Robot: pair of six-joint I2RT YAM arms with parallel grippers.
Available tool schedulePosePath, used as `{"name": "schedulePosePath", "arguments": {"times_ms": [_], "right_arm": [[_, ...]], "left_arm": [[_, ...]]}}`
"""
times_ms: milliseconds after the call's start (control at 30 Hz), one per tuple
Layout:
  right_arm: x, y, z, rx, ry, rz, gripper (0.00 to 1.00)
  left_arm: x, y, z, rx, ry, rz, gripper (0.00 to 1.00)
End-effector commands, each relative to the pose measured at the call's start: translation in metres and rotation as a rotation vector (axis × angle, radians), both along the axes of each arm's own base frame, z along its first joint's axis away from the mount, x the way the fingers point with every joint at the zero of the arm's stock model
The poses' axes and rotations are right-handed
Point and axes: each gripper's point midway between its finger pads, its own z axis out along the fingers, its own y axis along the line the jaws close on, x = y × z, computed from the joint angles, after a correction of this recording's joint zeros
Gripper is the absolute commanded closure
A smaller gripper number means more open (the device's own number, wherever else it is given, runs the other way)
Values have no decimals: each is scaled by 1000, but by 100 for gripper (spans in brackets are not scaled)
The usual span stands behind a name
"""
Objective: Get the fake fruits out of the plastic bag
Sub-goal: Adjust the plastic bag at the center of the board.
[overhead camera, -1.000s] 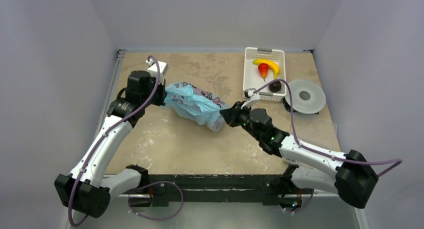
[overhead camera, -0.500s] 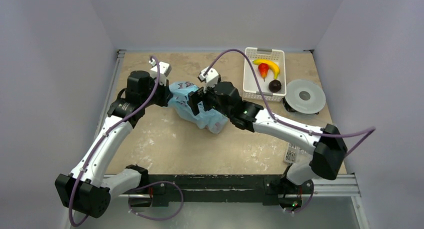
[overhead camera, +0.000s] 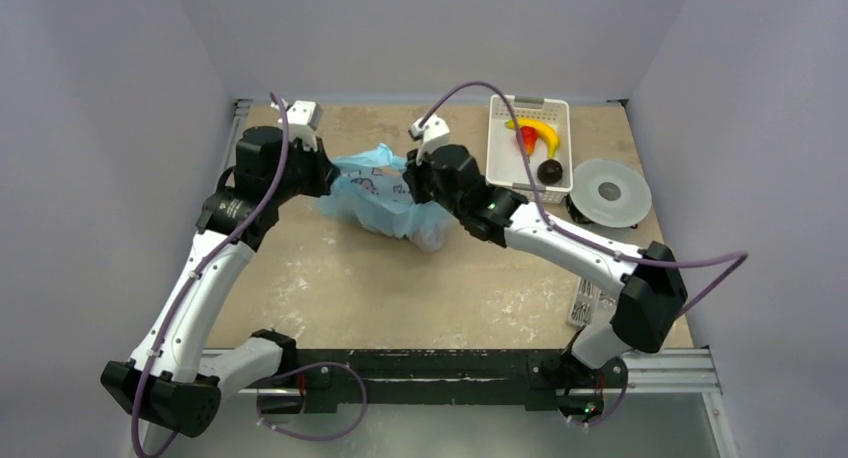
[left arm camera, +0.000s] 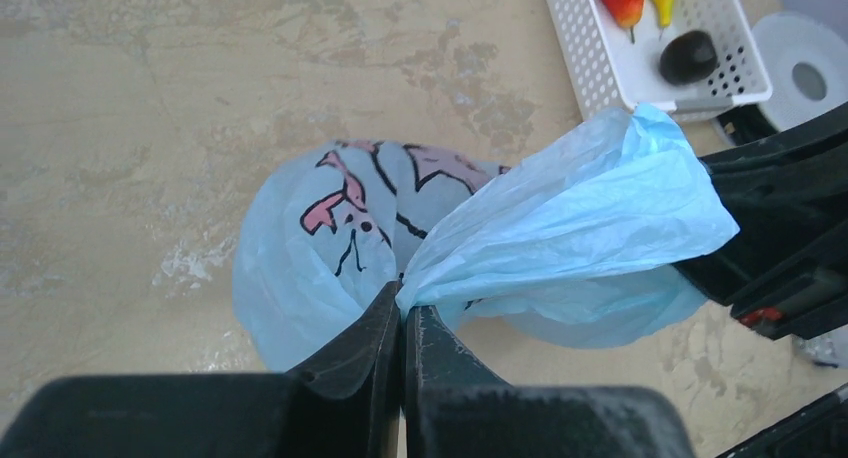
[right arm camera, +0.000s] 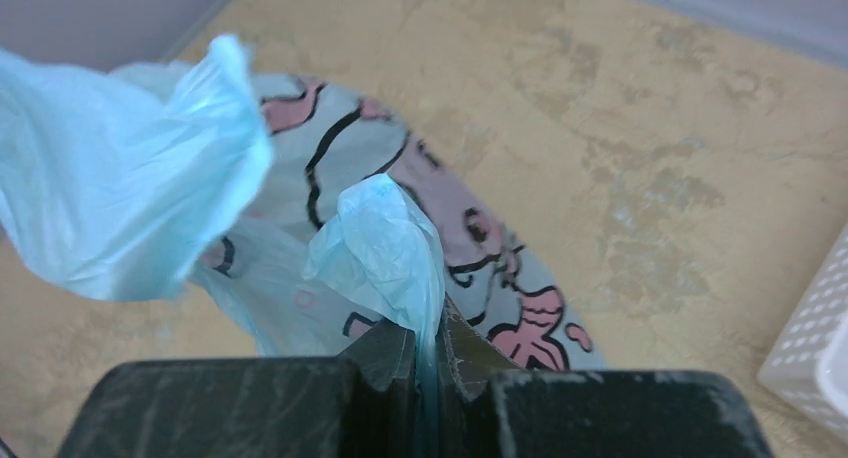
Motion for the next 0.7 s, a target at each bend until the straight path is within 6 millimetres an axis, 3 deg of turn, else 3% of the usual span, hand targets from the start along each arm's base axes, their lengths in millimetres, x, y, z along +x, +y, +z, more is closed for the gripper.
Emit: {"name": "schedulePosePath", "arguments": {"times_ms": [0, 100, 300, 400, 500, 667], "right_arm": [[19, -35, 101, 201, -116, -42, 98], [18, -45, 128, 218, -162, -37, 95], [19, -64, 171, 207, -244, -67, 95], [13, -70, 170, 201, -245, -66, 100], [0, -72, 142, 210, -173, -56, 100], [-36, -59, 81, 290, -4, 50, 100]], "left_arm": [[12, 14, 46, -56, -35, 122, 100], [26, 26, 55, -88, -14, 191, 100], [43, 27, 77, -123, 8, 185, 100], [41, 25, 75, -112, 9, 147, 100], [34, 19, 61, -106, 49, 102, 100], [-5, 19, 18, -135, 151, 104, 44]]}}
